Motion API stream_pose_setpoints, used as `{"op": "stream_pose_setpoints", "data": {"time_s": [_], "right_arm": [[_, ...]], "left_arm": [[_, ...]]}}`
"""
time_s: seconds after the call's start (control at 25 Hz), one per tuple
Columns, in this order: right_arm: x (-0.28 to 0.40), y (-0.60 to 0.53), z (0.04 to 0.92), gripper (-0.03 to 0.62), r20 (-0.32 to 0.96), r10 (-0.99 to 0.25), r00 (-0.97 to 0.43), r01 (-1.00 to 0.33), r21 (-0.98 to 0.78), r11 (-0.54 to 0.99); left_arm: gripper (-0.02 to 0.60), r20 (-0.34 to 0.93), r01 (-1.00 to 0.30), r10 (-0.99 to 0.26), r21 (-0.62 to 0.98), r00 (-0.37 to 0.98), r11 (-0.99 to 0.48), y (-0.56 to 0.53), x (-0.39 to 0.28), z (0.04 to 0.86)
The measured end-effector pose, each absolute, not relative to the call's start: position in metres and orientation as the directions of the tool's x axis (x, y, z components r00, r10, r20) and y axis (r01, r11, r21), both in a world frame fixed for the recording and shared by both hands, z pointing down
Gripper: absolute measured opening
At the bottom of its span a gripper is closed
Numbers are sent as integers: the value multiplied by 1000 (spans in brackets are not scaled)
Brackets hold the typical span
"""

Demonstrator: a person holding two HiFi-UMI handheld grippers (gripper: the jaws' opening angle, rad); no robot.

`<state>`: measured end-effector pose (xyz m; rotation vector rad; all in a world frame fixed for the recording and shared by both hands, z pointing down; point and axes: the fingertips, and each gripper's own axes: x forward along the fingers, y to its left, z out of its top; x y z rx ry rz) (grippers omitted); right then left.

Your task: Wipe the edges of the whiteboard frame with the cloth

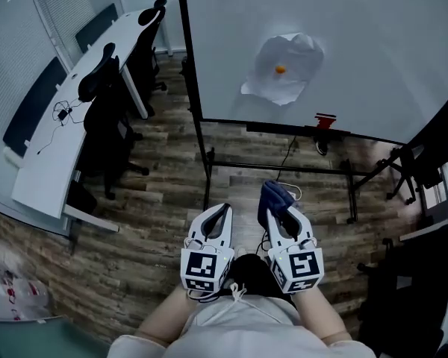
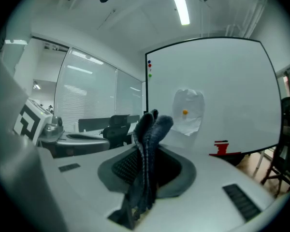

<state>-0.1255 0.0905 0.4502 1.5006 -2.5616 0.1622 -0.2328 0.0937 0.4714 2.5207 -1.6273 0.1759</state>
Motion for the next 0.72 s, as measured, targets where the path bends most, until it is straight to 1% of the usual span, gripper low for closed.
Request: {"op": "stream_pose_setpoints", "data": {"time_s": [0.16, 0.32, 0.52, 0.72], "right_arm": [[-166, 35, 464, 74, 216, -814, -539, -834, -2, 552], [-204, -27, 469, 74, 215, -773, -597, -792, -3, 611], [-246, -108, 473, 74, 222, -713, -665, -733, -11, 680], [-283, -169, 483, 74, 268, -676, -686, -694, 39, 719]], "left_arm": [[18, 180, -937, -919, 49, 350, -347, 50, -268, 482], [18, 170, -959, -945, 17, 280, -282, -4, -304, 474], [18, 137, -971, -963, -21, 232, -237, -74, -341, 463], [18, 116, -978, -972, -21, 202, -206, -125, -369, 460]]}}
